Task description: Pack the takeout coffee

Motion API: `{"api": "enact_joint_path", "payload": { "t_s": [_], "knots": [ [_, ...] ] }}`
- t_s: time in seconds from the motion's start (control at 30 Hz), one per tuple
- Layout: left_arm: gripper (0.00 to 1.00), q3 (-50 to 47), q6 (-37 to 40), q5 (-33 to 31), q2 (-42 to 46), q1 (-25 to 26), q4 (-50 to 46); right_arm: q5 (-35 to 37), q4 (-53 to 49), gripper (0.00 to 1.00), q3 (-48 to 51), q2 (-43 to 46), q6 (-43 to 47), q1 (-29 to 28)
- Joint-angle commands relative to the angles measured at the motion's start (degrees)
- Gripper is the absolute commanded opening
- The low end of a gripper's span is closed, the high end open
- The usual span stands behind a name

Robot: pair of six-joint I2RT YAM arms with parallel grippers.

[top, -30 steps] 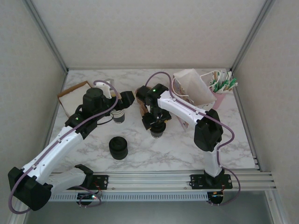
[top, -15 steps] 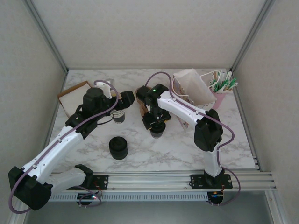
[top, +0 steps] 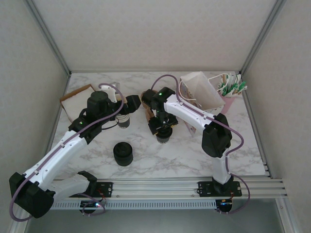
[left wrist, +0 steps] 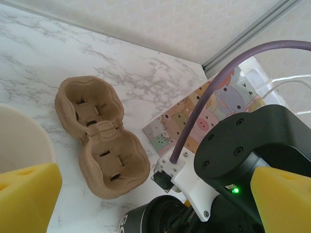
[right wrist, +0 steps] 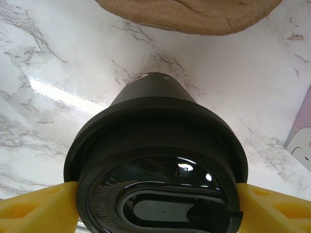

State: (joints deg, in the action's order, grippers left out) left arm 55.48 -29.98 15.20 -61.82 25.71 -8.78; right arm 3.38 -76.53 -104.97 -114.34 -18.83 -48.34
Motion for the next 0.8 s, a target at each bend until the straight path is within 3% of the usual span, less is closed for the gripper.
{"api": "enact_joint_path", "payload": {
  "t_s": [0.0,0.2,0.77],
  "knots": [
    [1.00,0.85,-0.17,0.99,-0.06,-0.49,1.69,0.99,-0.89,0.77,0.20,-1.21,-0.52,0.44],
    [1.00,0.85,-0.19,0.95,0.21,-0.49,1.83,1.60,-1.16,0.69,0.29,-0.60,-0.45,0.41],
    [1.00,4.36,1.23,0.61,-1.83,-0.50,1.88,1.27,-3.22,0.69,-0.53,12.31,-1.34,-0.41]
  ]
}}
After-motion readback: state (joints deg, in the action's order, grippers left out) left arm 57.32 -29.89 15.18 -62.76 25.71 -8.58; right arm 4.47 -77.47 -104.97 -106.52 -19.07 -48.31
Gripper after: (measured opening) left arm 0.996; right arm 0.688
